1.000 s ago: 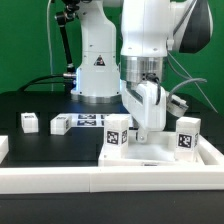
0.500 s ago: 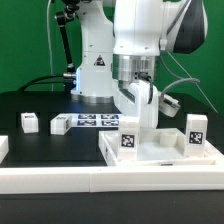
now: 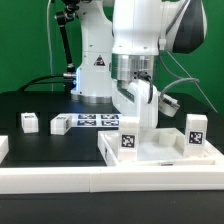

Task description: Assemble square table

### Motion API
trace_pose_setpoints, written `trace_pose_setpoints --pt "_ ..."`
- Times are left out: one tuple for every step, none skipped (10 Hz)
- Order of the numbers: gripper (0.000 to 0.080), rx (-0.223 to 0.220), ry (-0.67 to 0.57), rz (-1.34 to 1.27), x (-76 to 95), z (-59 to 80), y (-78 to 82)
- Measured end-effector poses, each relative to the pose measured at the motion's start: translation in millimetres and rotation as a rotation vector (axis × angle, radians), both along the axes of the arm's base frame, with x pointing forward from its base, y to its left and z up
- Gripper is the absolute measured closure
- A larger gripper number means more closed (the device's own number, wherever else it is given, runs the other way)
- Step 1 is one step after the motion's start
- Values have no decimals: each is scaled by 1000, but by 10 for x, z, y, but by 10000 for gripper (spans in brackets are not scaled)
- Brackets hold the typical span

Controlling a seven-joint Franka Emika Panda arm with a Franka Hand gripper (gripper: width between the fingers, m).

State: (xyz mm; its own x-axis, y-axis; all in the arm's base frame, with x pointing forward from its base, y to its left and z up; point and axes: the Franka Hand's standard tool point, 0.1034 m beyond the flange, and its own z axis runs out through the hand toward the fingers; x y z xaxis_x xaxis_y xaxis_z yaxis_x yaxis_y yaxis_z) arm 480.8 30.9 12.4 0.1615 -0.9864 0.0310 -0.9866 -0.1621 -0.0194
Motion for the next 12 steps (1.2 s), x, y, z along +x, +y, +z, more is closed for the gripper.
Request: trace_pose_setpoints --pt "738 -1 0 -2 1 1 -7" --pt "738 -4 0 47 4 3 -22" --pt "735 -12 0 127 12 11 -111" --pt "735 -18 16 231 -16 4 -265" --pt "735 -21 22 301 -13 11 -356" --pt "735 -24 25 369 -10 15 -405" --pt "735 -30 25 415 -1 26 -462" --pt "735 -32 25 435 2 30 -476" --pt "735 -40 20 481 13 39 -521" --pt "735 -42 21 515 14 41 -541" --pt "735 -50 19 572 24 49 -585" --pt "735 -54 19 617 29 52 -614"
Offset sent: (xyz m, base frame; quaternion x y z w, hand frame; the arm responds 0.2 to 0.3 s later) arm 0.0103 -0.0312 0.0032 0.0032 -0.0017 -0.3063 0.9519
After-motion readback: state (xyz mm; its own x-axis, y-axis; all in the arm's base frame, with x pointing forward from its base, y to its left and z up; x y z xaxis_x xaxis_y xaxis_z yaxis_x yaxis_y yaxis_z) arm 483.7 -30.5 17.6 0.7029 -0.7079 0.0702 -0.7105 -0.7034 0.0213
